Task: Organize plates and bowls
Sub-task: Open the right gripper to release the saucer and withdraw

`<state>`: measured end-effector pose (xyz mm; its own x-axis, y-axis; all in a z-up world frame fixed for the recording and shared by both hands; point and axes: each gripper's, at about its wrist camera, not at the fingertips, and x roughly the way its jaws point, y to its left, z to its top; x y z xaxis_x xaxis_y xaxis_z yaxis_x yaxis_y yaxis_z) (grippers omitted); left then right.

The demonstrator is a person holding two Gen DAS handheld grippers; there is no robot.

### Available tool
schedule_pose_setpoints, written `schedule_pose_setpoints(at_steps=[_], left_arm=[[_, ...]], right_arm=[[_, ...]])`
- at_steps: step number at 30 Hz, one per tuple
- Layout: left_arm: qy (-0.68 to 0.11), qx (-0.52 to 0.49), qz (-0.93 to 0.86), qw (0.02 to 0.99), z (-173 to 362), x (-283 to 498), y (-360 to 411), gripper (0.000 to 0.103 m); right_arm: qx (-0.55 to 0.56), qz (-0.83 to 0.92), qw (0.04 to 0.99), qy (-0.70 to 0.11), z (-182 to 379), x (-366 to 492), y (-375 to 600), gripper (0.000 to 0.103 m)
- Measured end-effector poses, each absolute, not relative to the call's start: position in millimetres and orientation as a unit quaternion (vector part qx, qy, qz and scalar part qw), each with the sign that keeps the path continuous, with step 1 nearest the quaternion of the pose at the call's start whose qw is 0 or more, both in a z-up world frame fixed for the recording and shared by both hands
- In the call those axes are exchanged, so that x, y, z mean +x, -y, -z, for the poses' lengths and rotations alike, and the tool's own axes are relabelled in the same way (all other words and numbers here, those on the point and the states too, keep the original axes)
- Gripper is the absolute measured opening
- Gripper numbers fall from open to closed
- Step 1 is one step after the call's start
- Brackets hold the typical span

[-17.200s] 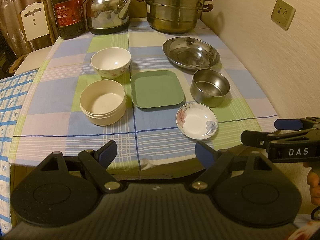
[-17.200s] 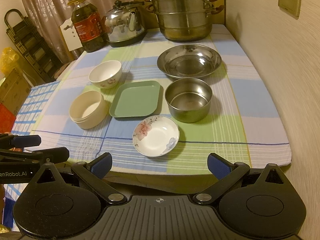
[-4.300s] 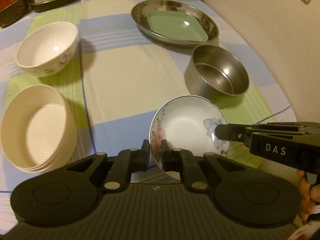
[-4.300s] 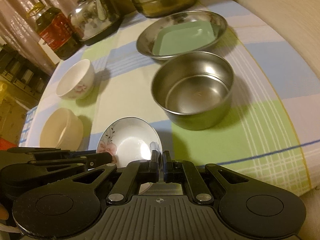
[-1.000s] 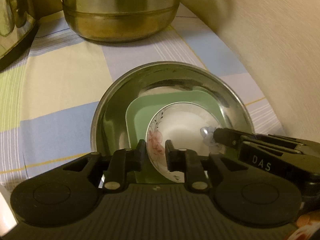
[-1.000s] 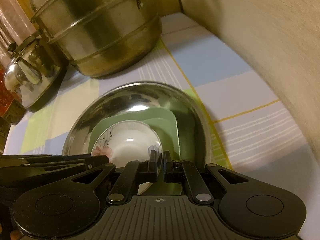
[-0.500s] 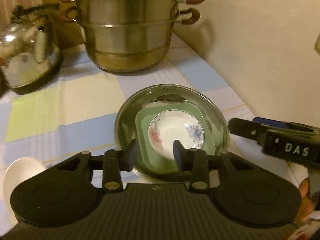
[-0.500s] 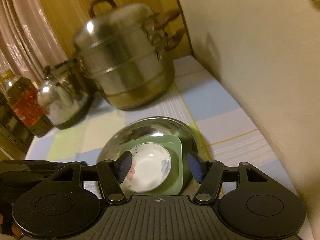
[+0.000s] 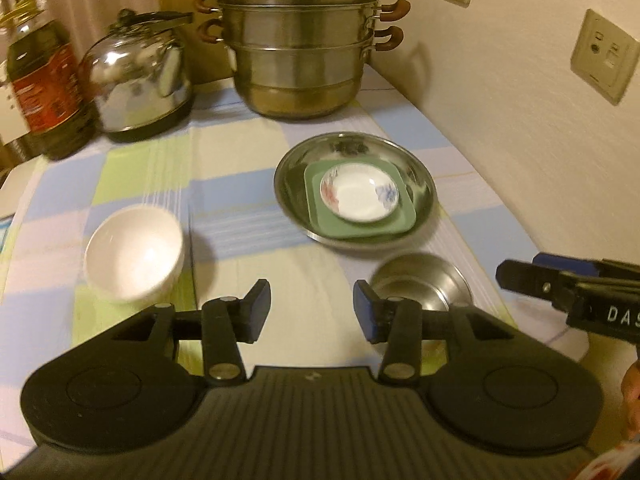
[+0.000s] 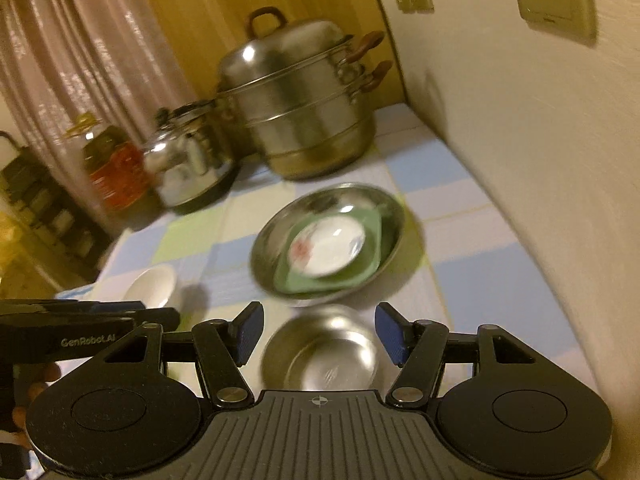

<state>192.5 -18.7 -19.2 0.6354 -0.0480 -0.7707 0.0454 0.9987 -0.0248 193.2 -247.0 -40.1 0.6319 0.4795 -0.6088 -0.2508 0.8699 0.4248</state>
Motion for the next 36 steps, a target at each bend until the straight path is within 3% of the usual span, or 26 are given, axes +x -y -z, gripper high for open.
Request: schedule_pose_setpoints(at_steps=[17, 36], left_arm=[[-0.438, -0.045, -0.007, 0.898, 20, 74, 40, 0.042], [-0.443, -0.069, -0.049, 0.892, 18, 21, 22, 0.042]], right_arm=[[0.097, -0.25, 0.869, -0.415, 40, 101, 254, 0.062], [0.047, -0.3, 0.853, -0.424, 43, 74, 220, 0.062]])
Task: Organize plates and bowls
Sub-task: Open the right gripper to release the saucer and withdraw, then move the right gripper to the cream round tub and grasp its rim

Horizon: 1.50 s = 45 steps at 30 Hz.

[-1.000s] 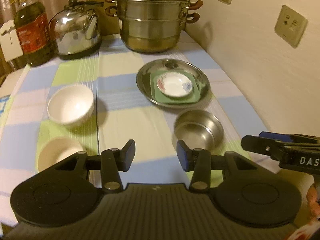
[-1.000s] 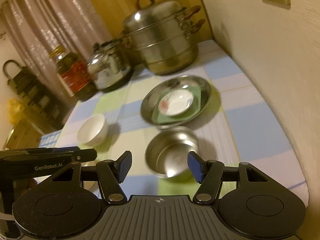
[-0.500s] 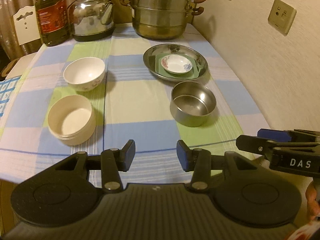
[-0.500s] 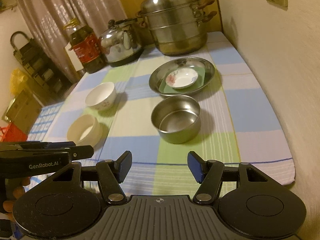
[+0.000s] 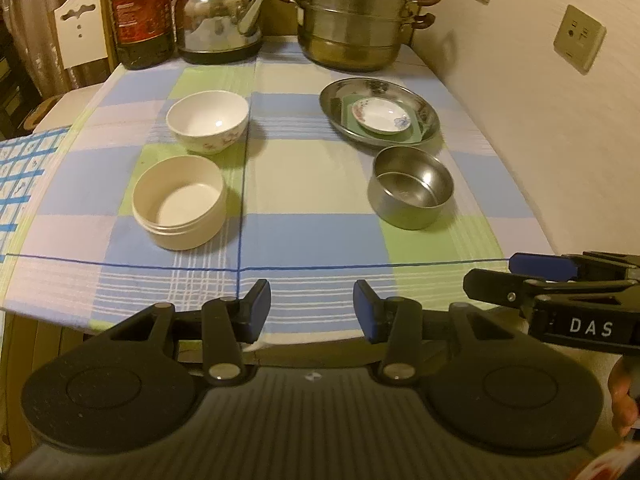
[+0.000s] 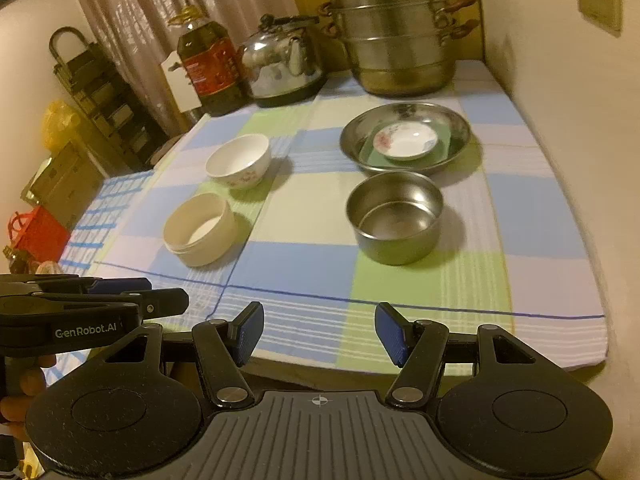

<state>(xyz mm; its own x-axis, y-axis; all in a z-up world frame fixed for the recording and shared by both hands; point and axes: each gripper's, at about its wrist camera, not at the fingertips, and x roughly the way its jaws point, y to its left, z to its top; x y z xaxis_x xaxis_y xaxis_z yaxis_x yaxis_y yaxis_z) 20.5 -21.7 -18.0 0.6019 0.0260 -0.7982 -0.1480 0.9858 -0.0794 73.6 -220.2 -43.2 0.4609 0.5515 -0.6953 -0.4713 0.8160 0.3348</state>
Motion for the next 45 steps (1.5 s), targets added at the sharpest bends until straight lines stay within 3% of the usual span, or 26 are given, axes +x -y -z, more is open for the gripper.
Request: schedule_pose_setpoints(at_steps=[39, 45], left_arm=[[-0.477, -0.104, -0.084, 0.869, 65, 88, -175, 0.041], [-0.481, -0.109, -0.072, 0.867, 77, 107, -187, 0.036]], right_arm=[[0.061, -0.301, 0.82, -0.483, 84, 160, 43, 0.062], [0.061, -0.303, 0.818, -0.485, 93, 174, 21, 0.061]])
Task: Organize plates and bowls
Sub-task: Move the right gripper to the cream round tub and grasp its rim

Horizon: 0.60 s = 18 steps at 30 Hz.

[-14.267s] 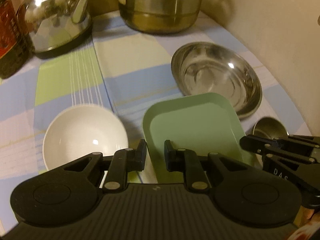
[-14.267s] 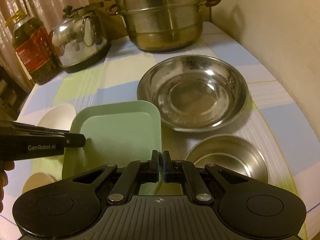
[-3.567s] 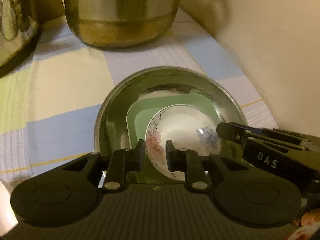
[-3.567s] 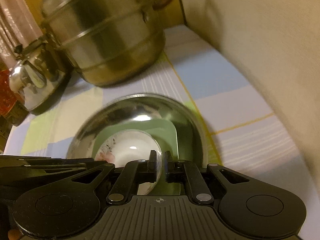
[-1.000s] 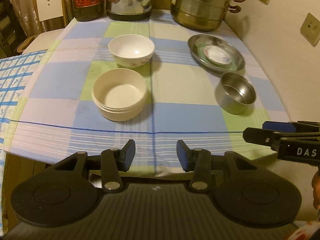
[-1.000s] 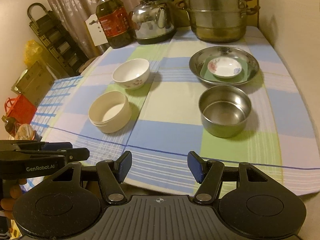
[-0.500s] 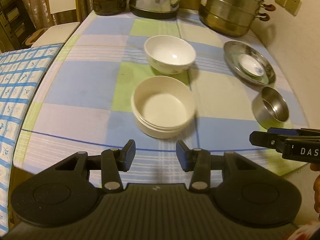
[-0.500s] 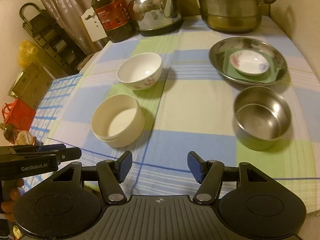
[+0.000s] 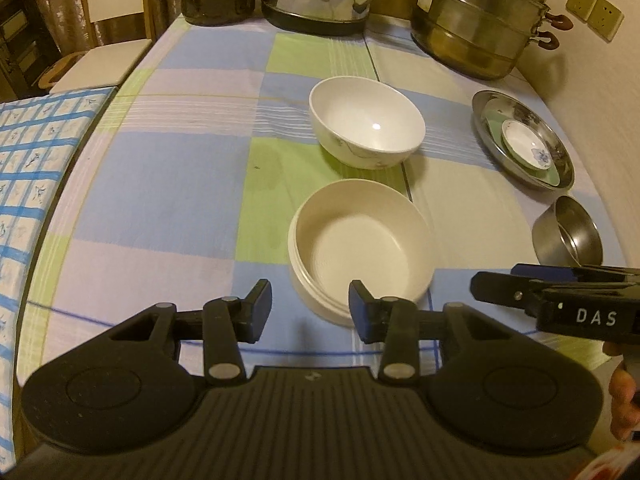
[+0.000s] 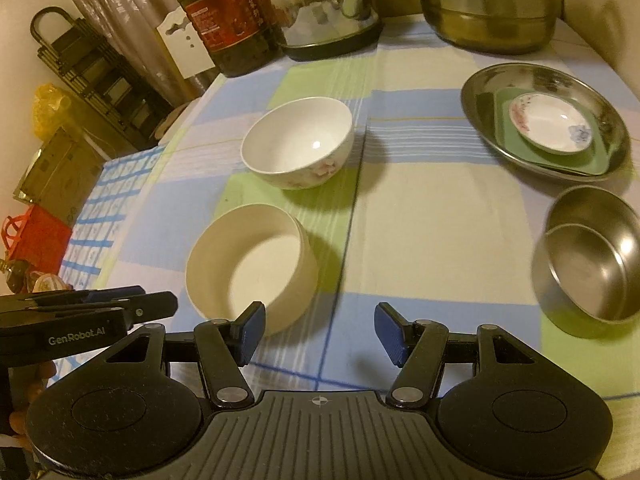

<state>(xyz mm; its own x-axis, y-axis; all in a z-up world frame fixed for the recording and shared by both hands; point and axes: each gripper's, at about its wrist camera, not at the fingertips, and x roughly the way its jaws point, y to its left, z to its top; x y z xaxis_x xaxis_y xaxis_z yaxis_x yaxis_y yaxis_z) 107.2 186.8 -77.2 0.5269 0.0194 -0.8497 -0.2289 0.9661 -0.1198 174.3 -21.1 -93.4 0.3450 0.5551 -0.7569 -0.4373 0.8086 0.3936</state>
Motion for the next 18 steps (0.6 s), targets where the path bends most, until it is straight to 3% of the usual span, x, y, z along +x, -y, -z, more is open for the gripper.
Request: schedule_pose_setpoints(at_steps=[8, 11, 18], left_arm=[[-0.492, -0.109, -0.056, 0.862, 95, 132, -197, 0.033], [-0.498, -0.104, -0.051, 0.859, 102, 139, -199, 0.032], [-0.51, -0.099, -0.045, 0.853, 112, 150, -206, 0.027]], right_arm=[[0.061, -0.302, 0.817, -0.488, 106, 190, -3, 0.06], [0.059, -0.3, 0.813, -0.495, 112, 194, -11, 0.049], [0.067, -0.296, 0.808, -0.505, 123, 201, -19, 0.036]])
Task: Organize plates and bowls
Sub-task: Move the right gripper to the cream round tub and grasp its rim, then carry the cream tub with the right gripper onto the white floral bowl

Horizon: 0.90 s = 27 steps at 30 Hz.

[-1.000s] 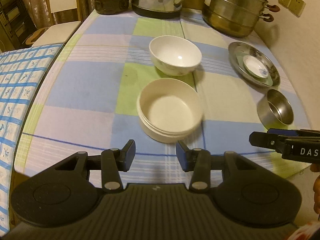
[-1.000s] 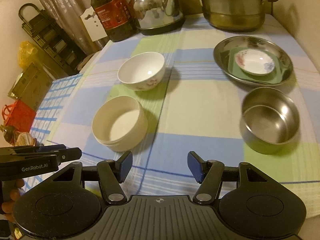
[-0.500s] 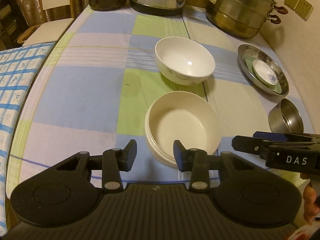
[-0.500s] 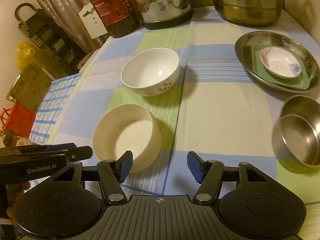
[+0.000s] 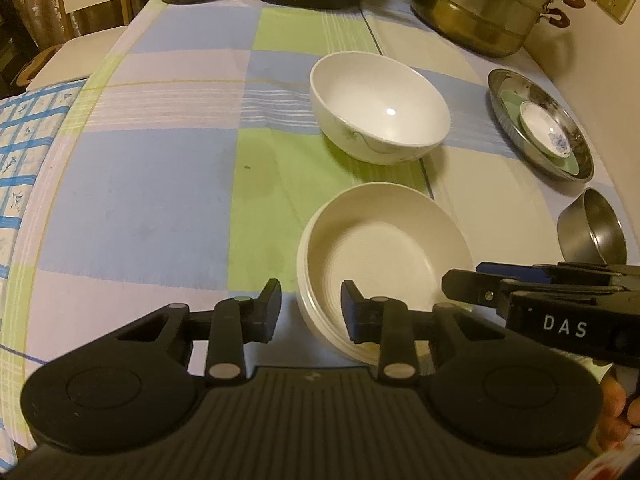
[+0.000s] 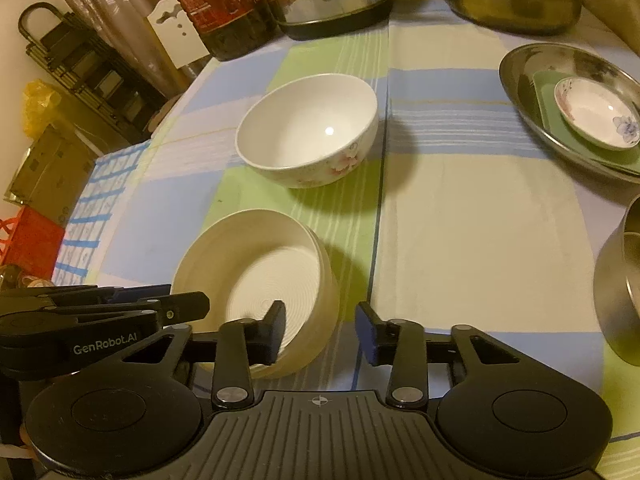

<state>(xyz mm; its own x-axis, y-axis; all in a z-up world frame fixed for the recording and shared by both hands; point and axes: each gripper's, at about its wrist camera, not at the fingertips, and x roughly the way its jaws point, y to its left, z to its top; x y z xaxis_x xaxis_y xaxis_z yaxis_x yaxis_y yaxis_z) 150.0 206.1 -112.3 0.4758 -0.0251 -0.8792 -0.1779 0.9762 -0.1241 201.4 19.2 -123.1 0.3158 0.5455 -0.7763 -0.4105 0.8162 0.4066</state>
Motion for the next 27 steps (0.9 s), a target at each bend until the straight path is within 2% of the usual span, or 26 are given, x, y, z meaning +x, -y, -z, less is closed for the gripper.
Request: schedule_pose_setpoints(at_steps=[7, 11, 27], left_arm=[[-0.516, -0.106, -0.032, 0.849, 118, 155, -211, 0.016], [-0.518, -0.105, -0.026, 0.849, 118, 156, -211, 0.014], [-0.506, -0.104, -0.017, 0.856, 87, 149, -213, 0.014]], right_arm=[[0.076, -0.291, 0.807, -0.509, 126, 204, -23, 0.025], [0.078, -0.294, 0.805, -0.509, 126, 204, -23, 0.016], [0.08, -0.309, 0.803, -0.504, 99, 202, -20, 0.016]])
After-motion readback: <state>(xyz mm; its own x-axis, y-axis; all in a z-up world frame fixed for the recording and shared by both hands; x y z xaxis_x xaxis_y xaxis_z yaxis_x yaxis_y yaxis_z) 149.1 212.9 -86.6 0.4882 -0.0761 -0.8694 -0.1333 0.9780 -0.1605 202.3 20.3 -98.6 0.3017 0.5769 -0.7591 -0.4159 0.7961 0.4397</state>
